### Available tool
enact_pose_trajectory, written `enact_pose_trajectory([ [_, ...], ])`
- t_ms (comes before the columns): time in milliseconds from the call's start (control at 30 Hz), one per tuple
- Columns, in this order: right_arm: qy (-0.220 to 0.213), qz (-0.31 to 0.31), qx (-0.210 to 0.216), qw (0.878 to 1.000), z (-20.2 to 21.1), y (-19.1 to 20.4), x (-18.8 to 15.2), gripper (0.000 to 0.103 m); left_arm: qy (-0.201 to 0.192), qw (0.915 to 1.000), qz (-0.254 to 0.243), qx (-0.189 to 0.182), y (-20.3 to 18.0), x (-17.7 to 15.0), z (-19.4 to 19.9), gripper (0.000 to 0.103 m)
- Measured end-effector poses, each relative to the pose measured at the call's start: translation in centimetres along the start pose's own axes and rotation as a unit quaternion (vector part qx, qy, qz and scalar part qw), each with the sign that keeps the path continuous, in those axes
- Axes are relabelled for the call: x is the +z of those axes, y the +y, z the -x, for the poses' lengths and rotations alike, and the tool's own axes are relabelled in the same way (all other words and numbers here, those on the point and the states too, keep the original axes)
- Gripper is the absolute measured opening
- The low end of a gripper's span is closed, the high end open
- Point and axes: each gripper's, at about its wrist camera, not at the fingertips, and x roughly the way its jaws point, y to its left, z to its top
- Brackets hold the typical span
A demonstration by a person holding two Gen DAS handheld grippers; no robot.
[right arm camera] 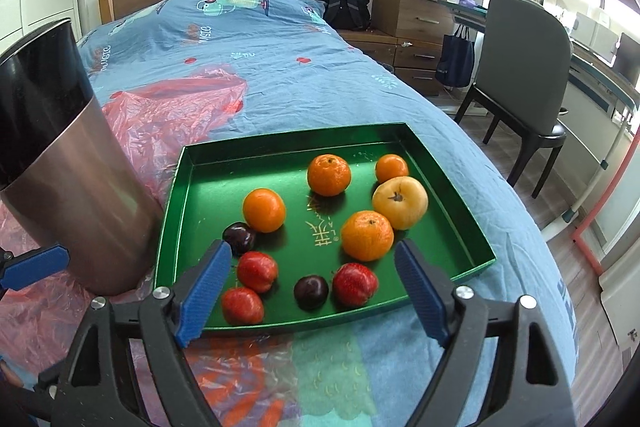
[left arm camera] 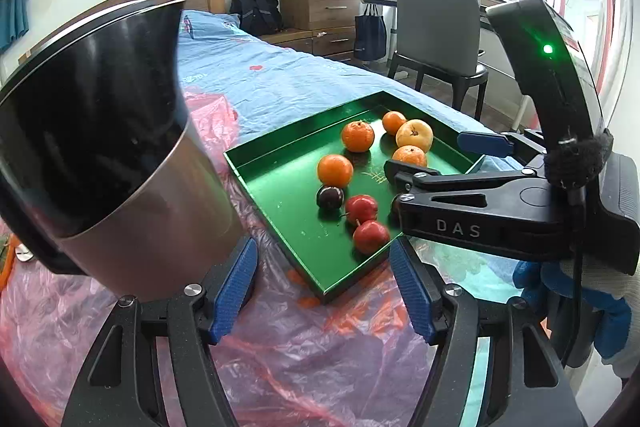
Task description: Organize fruits
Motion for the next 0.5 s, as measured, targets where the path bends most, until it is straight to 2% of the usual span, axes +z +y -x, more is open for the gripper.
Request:
enact_pose_trajectory([
  [367,0.017,0.01,0.017,1.0,3.6,4.2,-4.3,0.103,0.017,0.9972,0.048,0.055,5.1,-5.7,4.4,0.066],
  [500,0.02,0.019,0.022,0.999,5.2,5.8,-5.9,0.103,0.023,0.995,0.058,0.078,6.8,-8.1,6.1,0.085],
])
